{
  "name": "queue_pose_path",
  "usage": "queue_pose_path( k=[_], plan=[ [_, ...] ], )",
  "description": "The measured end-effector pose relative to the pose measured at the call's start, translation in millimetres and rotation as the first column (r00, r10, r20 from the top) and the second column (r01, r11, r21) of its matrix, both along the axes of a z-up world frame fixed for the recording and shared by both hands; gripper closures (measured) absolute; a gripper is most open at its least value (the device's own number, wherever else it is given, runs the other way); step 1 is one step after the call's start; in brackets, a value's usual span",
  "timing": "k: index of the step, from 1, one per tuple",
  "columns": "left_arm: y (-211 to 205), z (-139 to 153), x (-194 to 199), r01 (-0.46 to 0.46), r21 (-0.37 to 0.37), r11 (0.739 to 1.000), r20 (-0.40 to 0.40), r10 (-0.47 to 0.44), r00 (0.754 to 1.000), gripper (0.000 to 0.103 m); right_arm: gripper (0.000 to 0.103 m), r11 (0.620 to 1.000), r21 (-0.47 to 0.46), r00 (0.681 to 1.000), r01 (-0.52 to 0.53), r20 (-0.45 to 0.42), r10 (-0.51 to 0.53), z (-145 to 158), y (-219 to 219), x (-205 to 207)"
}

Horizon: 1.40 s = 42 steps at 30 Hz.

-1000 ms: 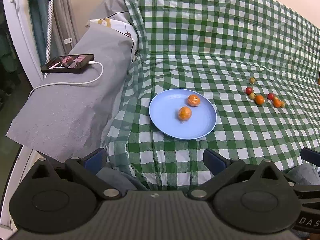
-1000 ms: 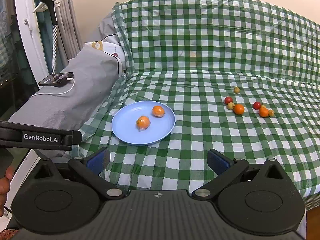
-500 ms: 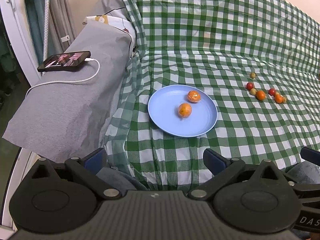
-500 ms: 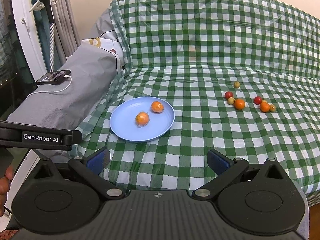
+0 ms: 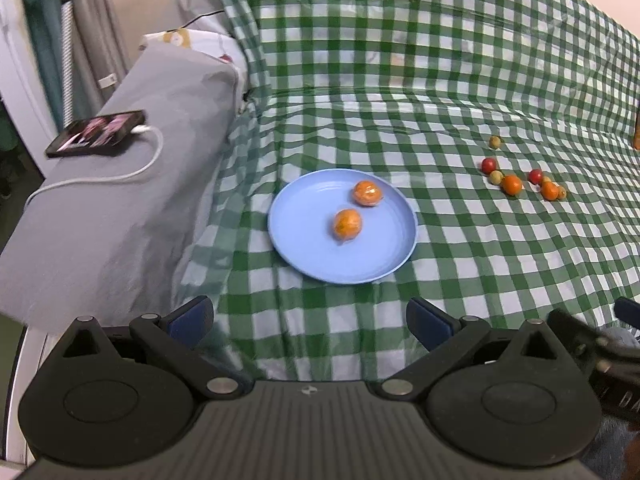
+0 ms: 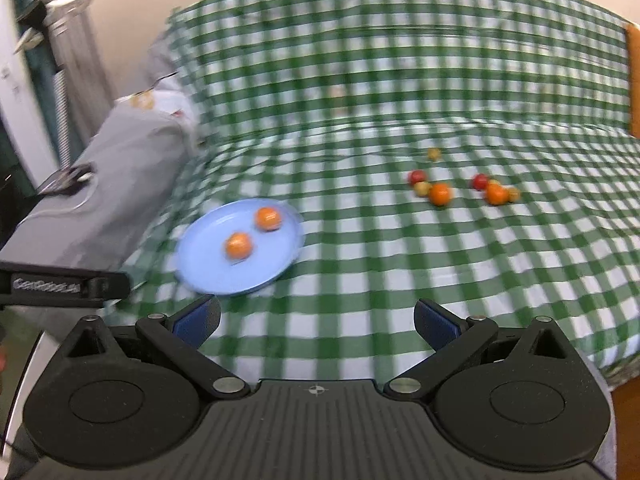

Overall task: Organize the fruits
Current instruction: 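Grasp a small yellow fruit with the left gripper while the right gripper grasps a brownish-yellow fruit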

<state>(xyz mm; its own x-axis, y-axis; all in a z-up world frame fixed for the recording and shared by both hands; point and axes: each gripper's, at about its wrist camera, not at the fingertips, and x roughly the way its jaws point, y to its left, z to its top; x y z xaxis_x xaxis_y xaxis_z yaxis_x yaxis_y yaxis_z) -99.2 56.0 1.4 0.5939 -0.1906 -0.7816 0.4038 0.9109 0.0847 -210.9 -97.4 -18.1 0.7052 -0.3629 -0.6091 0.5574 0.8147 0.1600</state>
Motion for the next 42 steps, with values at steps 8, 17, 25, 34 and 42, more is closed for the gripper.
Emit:
queue_pose_path(
  k=[8,17,25,34,42],
  plan=[
    [-87,-9,38,0.100,-0.036,0.994,-0.018,-0.101,0.995,0.000,0.001,0.968,-0.032,0.969,0.249,-0.003,-0.249,-6,-87,-19],
    [-227,-70,106,0.262,0.000,0.965,0.017,-0.262,0.965,0.000,0.001,0.858,-0.061,0.859,0.510,-0.013,-0.511,-53,-227,-14],
    [-313,-140,150,0.389,0.118,0.914,-0.003,-0.391,0.920,0.000,0.001,0.805,-0.066,0.800,0.590,-0.083,-0.594,-109,-324,10],
    [-352,-173,170,0.572,0.089,0.816,-0.003,-0.574,0.819,0.000,0.001,0.879,-0.084,0.864,0.470,-0.160,-0.477,-147,-361,37],
    [-364,-175,176,0.609,-0.007,0.793,0.016,-0.608,0.793,0.000,0.001,0.916,-0.133,0.911,0.380,-0.118,-0.395,-147,-365,69]
  ],
)
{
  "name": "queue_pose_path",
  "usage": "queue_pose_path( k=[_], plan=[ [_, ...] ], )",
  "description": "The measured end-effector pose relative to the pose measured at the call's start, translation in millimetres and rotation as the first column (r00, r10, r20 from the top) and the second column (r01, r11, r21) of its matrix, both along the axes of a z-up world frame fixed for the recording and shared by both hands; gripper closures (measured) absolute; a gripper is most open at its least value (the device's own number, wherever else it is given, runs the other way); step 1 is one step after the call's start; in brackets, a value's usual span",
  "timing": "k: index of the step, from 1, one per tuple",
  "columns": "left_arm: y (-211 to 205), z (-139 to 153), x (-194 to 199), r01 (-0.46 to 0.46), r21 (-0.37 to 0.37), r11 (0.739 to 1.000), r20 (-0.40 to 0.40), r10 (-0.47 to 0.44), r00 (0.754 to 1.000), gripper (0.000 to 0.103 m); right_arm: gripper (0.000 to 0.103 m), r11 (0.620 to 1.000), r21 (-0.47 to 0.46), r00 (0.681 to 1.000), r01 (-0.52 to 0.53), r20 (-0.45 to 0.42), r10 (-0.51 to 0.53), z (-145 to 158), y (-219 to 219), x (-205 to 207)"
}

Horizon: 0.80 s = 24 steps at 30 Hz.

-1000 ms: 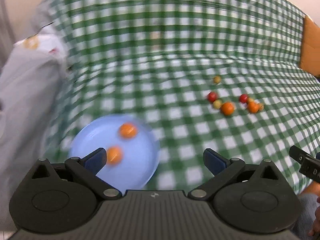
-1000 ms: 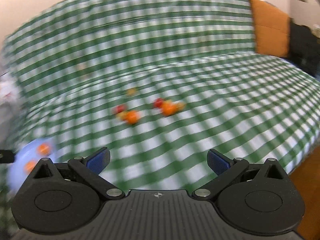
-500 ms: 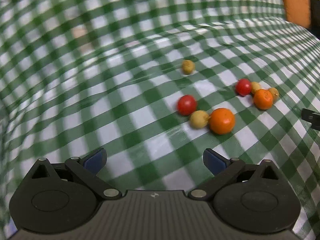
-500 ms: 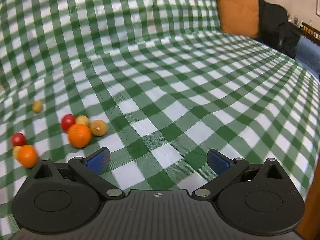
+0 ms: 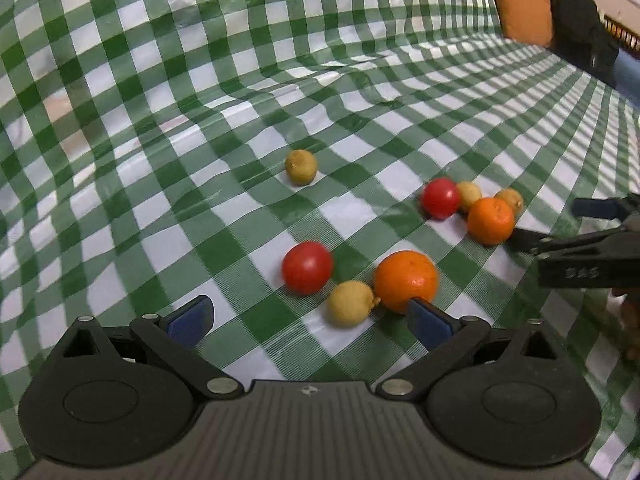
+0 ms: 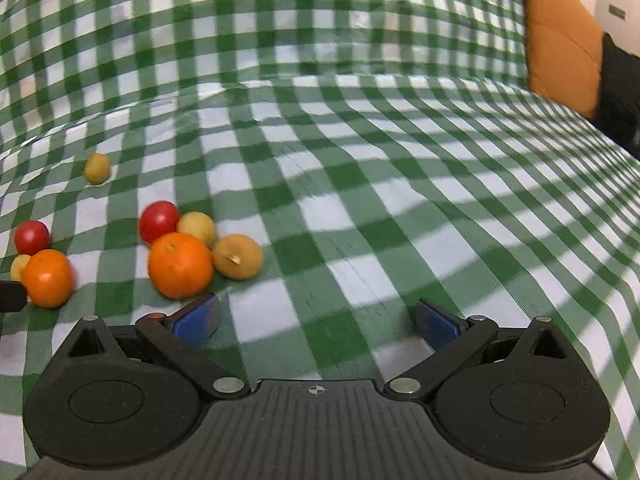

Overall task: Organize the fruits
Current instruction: 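Grasp a small yellow fruit with the left gripper while the right gripper grasps a brownish-yellow fruit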

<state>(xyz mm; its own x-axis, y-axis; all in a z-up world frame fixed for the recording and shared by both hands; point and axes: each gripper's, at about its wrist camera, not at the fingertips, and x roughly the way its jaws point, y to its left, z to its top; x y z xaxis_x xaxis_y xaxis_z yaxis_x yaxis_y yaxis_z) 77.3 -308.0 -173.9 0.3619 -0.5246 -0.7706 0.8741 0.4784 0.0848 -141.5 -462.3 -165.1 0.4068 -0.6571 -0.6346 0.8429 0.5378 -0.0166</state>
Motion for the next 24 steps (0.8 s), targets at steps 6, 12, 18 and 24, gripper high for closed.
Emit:
queue_pose_path(
  k=[6,12,18,24],
  plan=[
    [3,-1,2,-0.029,-0.042,0.999,-0.025,0.028,0.999,0.001,0.001,1.000,-0.023,1.000,0.004,0.010,-0.003,2,-6,10],
    [-2,0,-6,-0.006,-0.043,0.999,-0.064,0.003,0.998,0.031,0.001,0.999,-0.040,1.000,0.001,0.005,-0.001,1,-10,14],
    [-4,2,-12,-0.004,-0.059,0.998,-0.116,-0.003,0.993,0.075,0.055,0.993,-0.068,0.995,-0.099,0.019,0.100,6,-5,15],
    [7,11,-18,-0.054,-0.073,0.996,-0.115,0.046,0.992,0.075,0.075,0.986,-0.097,0.991,-0.135,-0.016,0.134,10,1,19]
  ],
)
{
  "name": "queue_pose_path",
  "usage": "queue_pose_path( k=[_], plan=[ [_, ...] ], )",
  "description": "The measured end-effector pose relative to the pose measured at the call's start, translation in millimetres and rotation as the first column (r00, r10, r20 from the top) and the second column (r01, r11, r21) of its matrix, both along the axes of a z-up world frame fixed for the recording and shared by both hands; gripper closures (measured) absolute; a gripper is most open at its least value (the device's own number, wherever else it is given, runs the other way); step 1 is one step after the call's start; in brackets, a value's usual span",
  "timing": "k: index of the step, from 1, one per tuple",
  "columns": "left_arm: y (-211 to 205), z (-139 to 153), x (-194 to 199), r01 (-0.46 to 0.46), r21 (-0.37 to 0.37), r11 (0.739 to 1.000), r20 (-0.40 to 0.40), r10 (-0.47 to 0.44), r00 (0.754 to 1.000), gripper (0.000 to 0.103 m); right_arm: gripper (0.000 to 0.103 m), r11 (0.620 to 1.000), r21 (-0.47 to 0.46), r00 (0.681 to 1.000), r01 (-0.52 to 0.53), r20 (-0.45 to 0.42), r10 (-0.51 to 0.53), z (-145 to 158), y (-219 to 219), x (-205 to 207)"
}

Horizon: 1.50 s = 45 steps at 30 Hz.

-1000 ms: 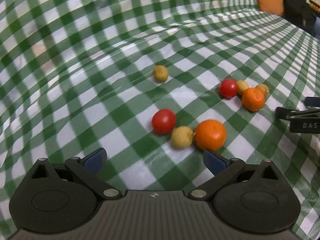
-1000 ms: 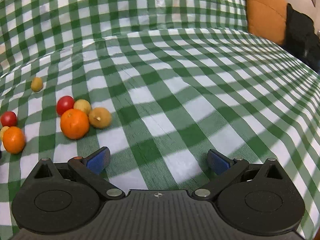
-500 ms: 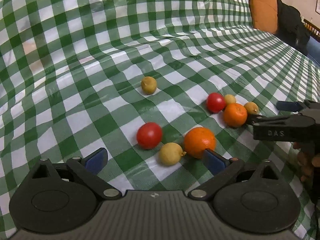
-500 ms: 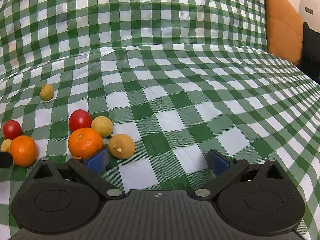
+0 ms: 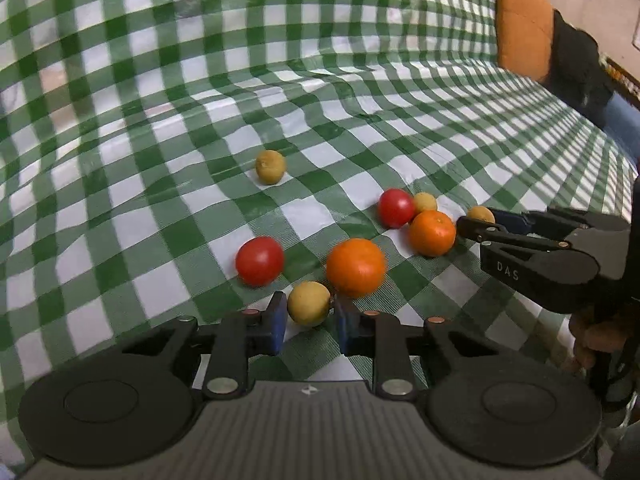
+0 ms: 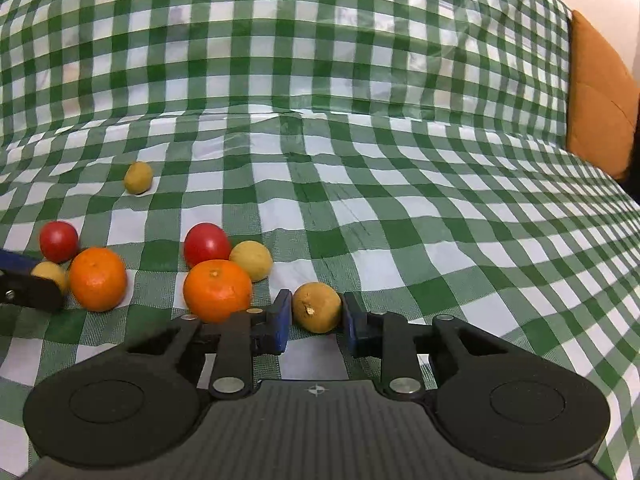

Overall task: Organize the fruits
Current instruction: 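Grasp a small yellow fruit with the left gripper while the right gripper grasps a brownish-yellow fruit, then carry both held yellow fruits toward the light-blue plate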

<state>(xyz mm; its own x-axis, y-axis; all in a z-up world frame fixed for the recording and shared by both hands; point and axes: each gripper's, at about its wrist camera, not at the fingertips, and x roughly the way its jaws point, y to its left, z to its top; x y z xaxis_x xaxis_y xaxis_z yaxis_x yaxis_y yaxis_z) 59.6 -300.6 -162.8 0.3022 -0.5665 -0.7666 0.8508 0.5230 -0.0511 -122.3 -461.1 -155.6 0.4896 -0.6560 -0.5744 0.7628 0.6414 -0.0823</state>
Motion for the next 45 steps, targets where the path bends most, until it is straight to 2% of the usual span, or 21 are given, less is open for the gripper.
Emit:
queue_pose_path(
  k=[4,8,11,15,21,27,32,37,41,45],
  plan=[
    [19,16,-9,-0.082,-0.026,0.996,-0.032,0.081,0.996,0.075,0.075,0.998,0.019,0.998,0.062,0.030,-0.062,3,-6,-6],
    [42,37,-26,-0.135,-0.044,0.990,-0.027,0.134,0.991,0.075,0.075,0.990,0.079,0.990,0.113,0.080,-0.119,11,0,-19],
    [65,54,-40,-0.164,-0.056,0.985,-0.037,0.162,0.986,0.075,0.075,0.989,0.105,0.987,0.104,0.109,-0.115,23,15,-28],
    [100,78,-62,-0.196,-0.065,0.978,-0.032,0.195,0.980,0.075,0.075,0.985,0.160,0.976,0.061,0.196,-0.093,50,45,-48],
    [157,114,-89,-0.248,-0.086,0.965,-0.042,0.245,0.969,0.075,0.075,0.983,0.183,0.978,-0.026,0.208,-0.012,77,113,-72],
    [218,149,-119,-0.292,-0.086,0.953,-0.014,0.292,0.956,0.075,0.075,0.959,0.240,0.965,-0.152,0.244,0.092,101,182,-79],
    [275,174,-145,-0.333,-0.084,0.939,0.029,0.336,0.941,0.075,0.075,0.923,0.256,0.938,-0.287,0.269,0.217,127,244,-71],
    [331,188,-172,-0.380,-0.077,0.922,0.062,0.384,0.921,0.075,0.075,0.874,0.244,0.894,-0.420,0.280,0.351,149,309,-63],
    [366,192,-191,-0.403,-0.086,0.911,0.063,0.409,0.911,0.075,0.075,0.837,0.253,0.864,-0.486,0.281,0.417,161,357,-60],
    [389,192,-199,-0.440,-0.100,0.892,0.053,0.446,0.893,0.075,0.075,0.816,0.244,0.846,-0.524,0.255,0.467,162,390,-60]
  ],
)
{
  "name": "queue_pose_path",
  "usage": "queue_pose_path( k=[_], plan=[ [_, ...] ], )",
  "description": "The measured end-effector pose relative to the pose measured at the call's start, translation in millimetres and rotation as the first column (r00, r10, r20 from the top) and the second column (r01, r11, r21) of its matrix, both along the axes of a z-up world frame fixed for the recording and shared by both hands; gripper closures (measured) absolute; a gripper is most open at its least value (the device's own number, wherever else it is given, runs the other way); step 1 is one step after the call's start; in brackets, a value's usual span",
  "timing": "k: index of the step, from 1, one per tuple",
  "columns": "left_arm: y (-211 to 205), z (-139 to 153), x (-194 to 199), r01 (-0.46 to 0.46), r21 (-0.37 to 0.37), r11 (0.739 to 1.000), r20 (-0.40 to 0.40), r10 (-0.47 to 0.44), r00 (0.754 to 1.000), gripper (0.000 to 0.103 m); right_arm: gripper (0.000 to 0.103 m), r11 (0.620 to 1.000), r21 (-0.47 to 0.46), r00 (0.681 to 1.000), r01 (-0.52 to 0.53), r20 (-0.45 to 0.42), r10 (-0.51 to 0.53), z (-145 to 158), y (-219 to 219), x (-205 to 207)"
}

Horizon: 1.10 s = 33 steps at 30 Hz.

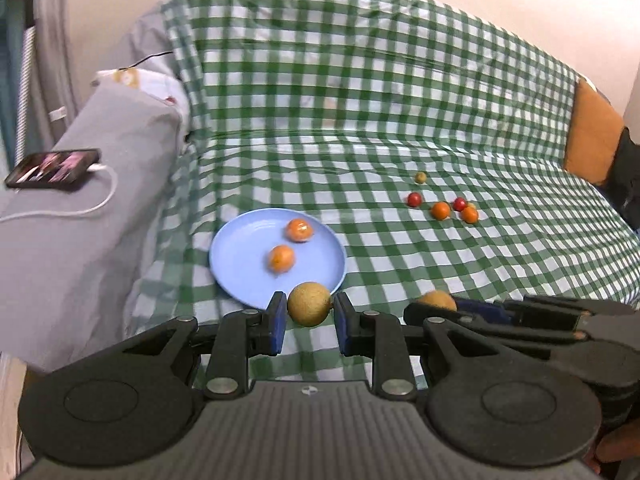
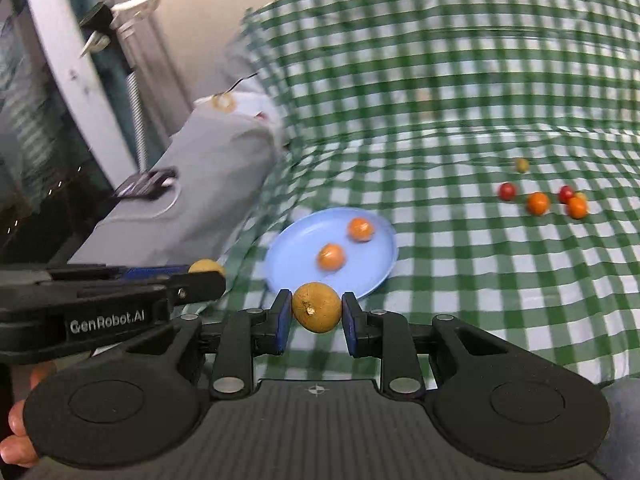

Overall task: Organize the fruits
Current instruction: 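Carry both held yellow fruits toward the light-blue plate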

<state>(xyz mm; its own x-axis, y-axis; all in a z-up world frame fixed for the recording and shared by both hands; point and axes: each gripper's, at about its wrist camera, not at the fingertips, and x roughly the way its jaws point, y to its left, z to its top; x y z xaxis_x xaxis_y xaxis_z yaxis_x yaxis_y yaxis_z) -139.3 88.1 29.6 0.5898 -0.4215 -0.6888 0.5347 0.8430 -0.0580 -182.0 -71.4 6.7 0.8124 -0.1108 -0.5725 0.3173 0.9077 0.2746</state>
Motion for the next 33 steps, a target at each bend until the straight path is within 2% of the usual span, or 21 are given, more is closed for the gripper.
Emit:
queue_pose_path(
  k=[6,12,23,33],
  plan=[
    [15,0,6,-0.050,-0.019,0.999,0.003,0.051,0.999,0.075,0.075,0.999,-0.007,0.998,-0.032,-0.050,0.032,-4,15,9],
    [17,-3,17,-0.063,-0.025,0.998,-0.003,0.063,0.998,0.075,0.075,0.999,-0.027,0.998,-0.023,-0.067,0.021,-7,12,12],
    [10,-14,49,-0.080,-0.009,0.997,-0.026,0.080,0.996,0.075,0.075,0.999,-0.030,0.994,-0.010,-0.107,0.007,-17,1,31],
    [-10,-31,91,-0.063,0.022,0.998,-0.032,0.063,0.997,0.075,0.075,0.998,-0.061,0.991,-0.008,-0.131,0.000,-28,-18,68]
  ],
)
